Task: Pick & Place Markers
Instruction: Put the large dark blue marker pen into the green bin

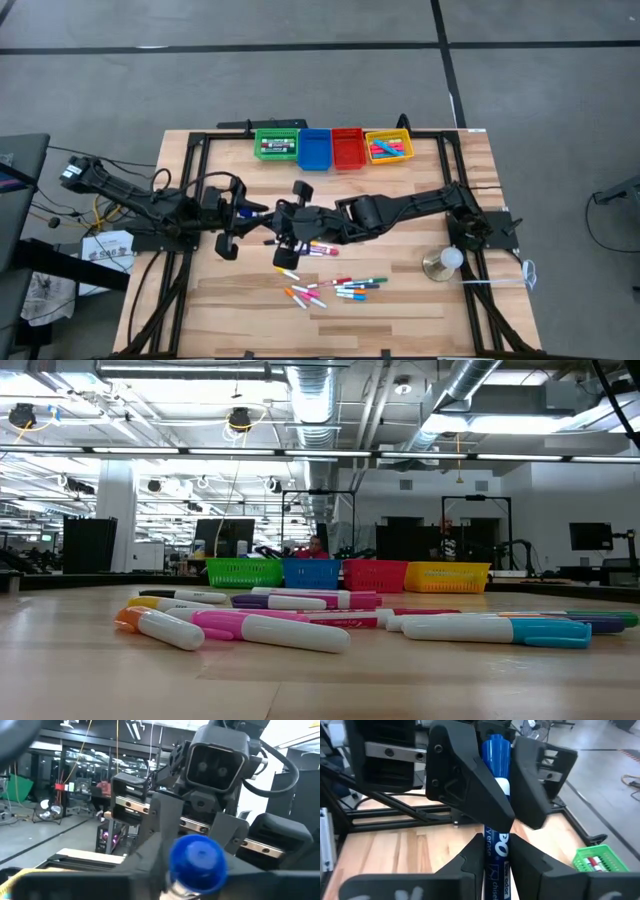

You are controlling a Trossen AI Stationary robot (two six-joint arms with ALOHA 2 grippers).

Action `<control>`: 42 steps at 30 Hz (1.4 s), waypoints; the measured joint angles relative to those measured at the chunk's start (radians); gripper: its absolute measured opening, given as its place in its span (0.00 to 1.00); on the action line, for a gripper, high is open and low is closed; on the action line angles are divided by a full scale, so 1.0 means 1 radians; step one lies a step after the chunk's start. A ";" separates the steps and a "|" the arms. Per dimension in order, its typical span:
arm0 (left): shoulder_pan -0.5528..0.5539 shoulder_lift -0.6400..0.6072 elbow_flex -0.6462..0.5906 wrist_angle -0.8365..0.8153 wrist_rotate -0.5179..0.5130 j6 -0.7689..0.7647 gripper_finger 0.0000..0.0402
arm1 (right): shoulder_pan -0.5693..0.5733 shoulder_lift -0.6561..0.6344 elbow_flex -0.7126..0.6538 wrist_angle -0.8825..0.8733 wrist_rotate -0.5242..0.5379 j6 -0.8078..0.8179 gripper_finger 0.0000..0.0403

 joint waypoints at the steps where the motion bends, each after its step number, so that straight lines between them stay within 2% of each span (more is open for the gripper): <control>1: 0.000 0.000 0.000 0.001 -0.001 0.011 0.16 | -0.002 0.000 0.000 0.002 0.001 -0.007 0.18; 2: 0.000 -0.001 0.000 0.001 -0.005 0.021 0.13 | -0.006 0.000 0.000 0.003 0.000 -0.015 0.20; 11: 0.049 -0.015 0.000 -0.001 -0.011 0.098 0.13 | -0.034 0.000 0.000 -0.013 -0.006 -0.041 0.30; 17: 0.132 -0.046 0.000 -0.033 0.014 0.098 0.14 | -0.060 0.000 0.001 -0.062 0.001 -0.053 0.46; 23: 0.243 -0.101 0.000 -0.137 0.029 0.107 0.14 | -0.104 -0.008 0.001 -0.161 -0.005 -0.052 0.60; 28: 0.365 -0.145 0.000 -0.270 0.028 0.148 0.15 | -0.146 -0.022 0.000 -0.291 -0.018 -0.066 0.63; 32: 0.487 -0.145 0.000 -0.365 0.042 0.163 0.15 | -0.201 -0.024 0.000 -0.459 -0.017 -0.067 0.63; 38: 0.729 -0.048 0.000 -0.430 0.174 0.174 0.15 | -0.312 -0.023 0.000 -0.654 -0.018 -0.083 0.63; 42: 0.894 0.067 0.012 -0.431 0.238 0.203 0.15 | -0.413 -0.023 0.000 -0.689 -0.092 -0.141 0.63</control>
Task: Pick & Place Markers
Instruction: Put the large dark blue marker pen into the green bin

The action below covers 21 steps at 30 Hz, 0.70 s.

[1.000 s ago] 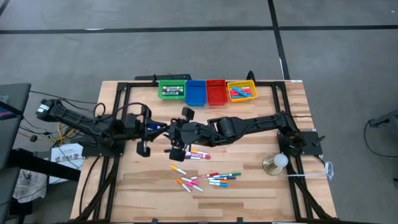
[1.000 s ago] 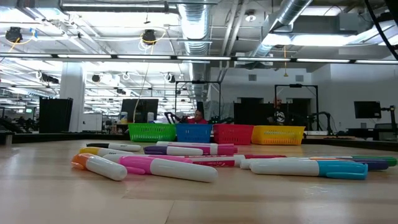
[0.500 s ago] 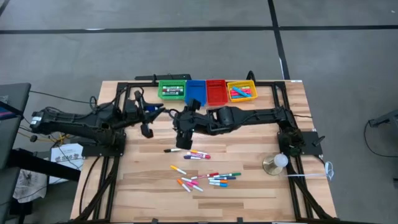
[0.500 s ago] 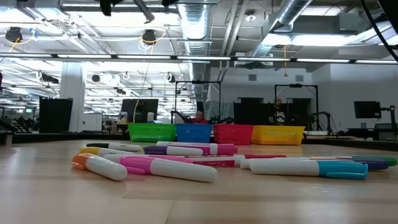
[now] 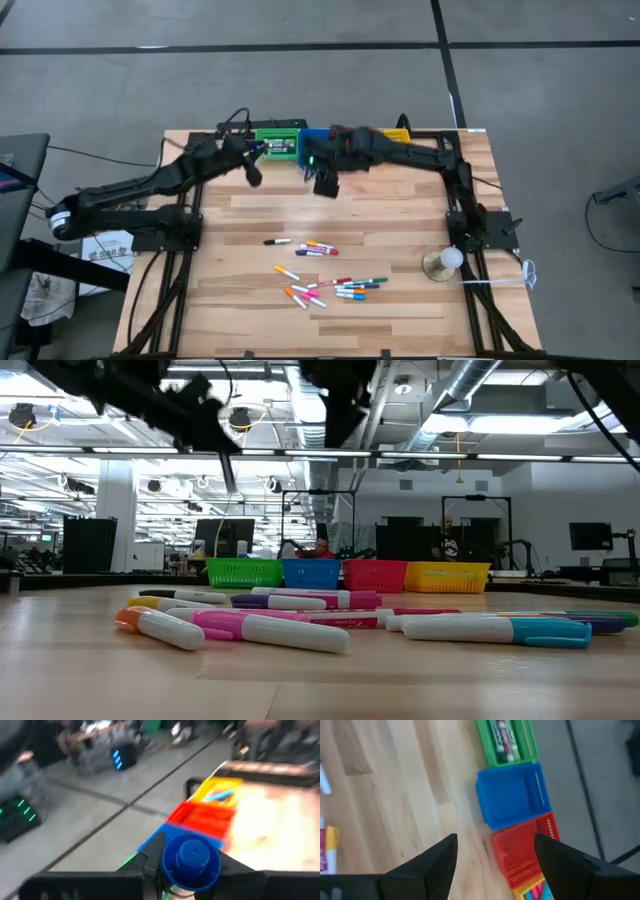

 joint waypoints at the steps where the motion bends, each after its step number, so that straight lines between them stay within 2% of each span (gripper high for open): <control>1: 0.041 0.033 0.008 -0.001 0.020 0.001 0.15 | -0.026 0.000 0.000 0.000 -0.041 -0.017 0.63; 5: 0.166 0.173 0.063 0.001 0.120 0.006 0.15 | -0.134 0.000 0.000 0.021 -0.187 -0.064 0.63; 11: 0.244 0.370 0.175 0.002 0.206 0.070 0.15 | -0.261 0.000 0.000 0.086 -0.286 -0.102 0.63; 16: 0.248 0.484 0.244 -0.023 0.213 0.135 0.15 | -0.316 0.000 0.000 0.122 -0.365 -0.141 0.63; 21: 0.251 0.516 0.260 -0.122 0.133 0.210 0.15 | -0.340 0.000 0.000 0.103 -0.392 -0.171 0.63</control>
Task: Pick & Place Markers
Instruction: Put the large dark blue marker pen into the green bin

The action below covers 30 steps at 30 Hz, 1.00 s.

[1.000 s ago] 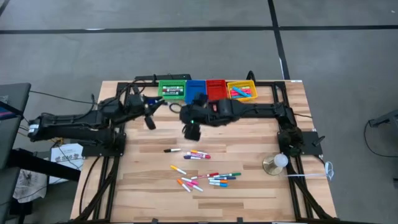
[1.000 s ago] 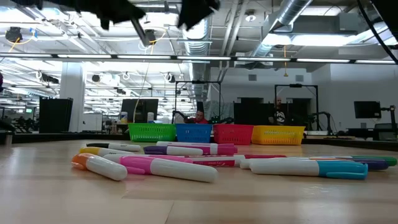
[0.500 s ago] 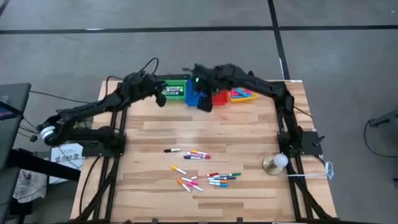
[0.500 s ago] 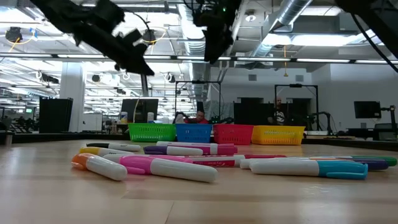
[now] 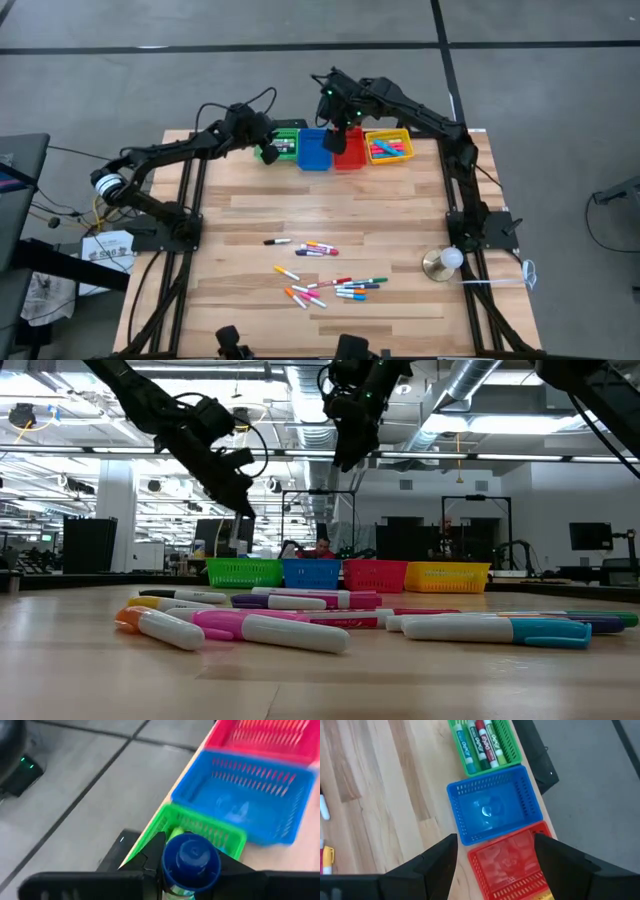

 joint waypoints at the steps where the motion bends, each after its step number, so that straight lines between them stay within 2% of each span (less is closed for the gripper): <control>1: 0.000 0.000 0.000 -0.015 -0.015 0.015 0.15 | -0.003 0.000 0.000 -0.007 -0.001 -0.005 0.63; 11: 0.001 0.000 0.000 -0.044 -0.013 0.038 0.20 | -0.003 0.000 0.000 -0.016 -0.101 -0.054 0.63; 19: 0.000 0.000 0.000 -0.044 -0.037 0.052 0.28 | -0.003 0.000 0.000 -0.017 -0.103 -0.069 0.63; 27: 0.000 0.000 0.000 -0.031 -0.048 0.040 0.41 | -0.003 0.000 0.000 -0.030 -0.103 -0.069 0.63; 30: -0.011 -0.002 0.000 -0.018 -0.098 0.016 0.44 | -0.003 0.000 0.000 -0.050 -0.103 -0.069 0.63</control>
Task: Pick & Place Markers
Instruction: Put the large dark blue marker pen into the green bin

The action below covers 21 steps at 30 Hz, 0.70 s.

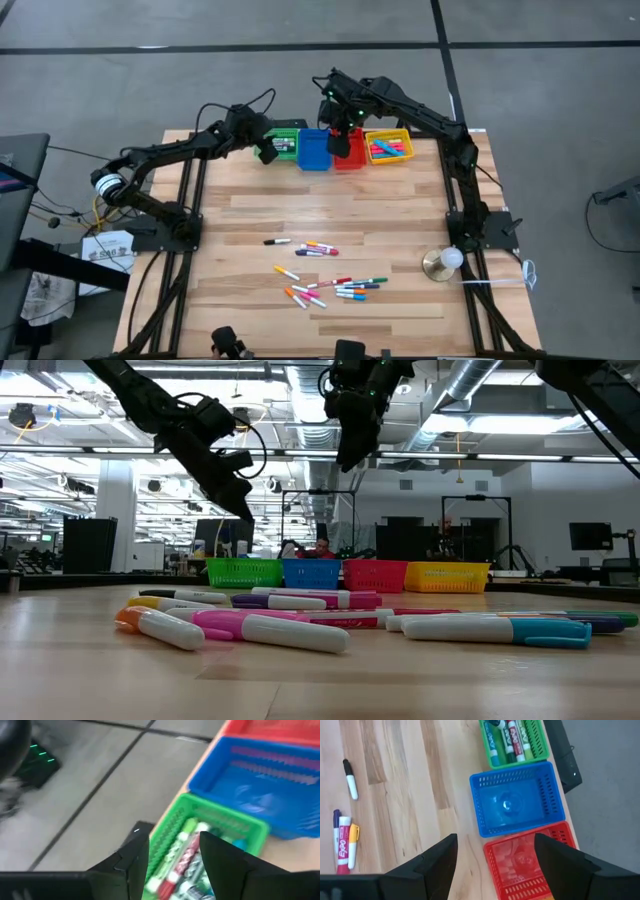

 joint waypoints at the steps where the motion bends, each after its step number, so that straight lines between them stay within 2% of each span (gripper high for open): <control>1: -0.007 -0.006 0.000 -0.007 -0.038 0.001 0.44 | 0.000 0.000 0.000 -0.006 0.000 0.000 0.63; 3: -0.026 -0.035 -0.001 -0.023 -0.102 0.012 0.44 | 0.000 0.000 0.000 -0.017 0.000 0.000 0.63; 7: -0.058 -0.149 -0.001 -0.045 -0.122 -0.034 0.43 | 0.000 0.000 0.000 -0.033 0.000 0.000 0.63; 10: -0.072 -0.240 0.000 -0.151 -0.081 -0.146 0.41 | 0.000 0.000 0.000 -0.053 -0.002 0.000 0.63; 13: -0.090 -0.301 -0.001 -0.330 -0.021 -0.265 0.39 | 0.002 0.000 0.000 -0.056 -0.003 0.000 0.63; 16: -0.120 -0.323 -0.048 -0.427 -0.011 -0.328 0.35 | 0.005 0.000 0.000 -0.055 -0.006 0.000 0.63; 21: -0.156 -0.276 -0.137 -0.412 0.022 -0.335 0.30 | 0.015 0.000 0.000 -0.049 -0.037 0.000 0.63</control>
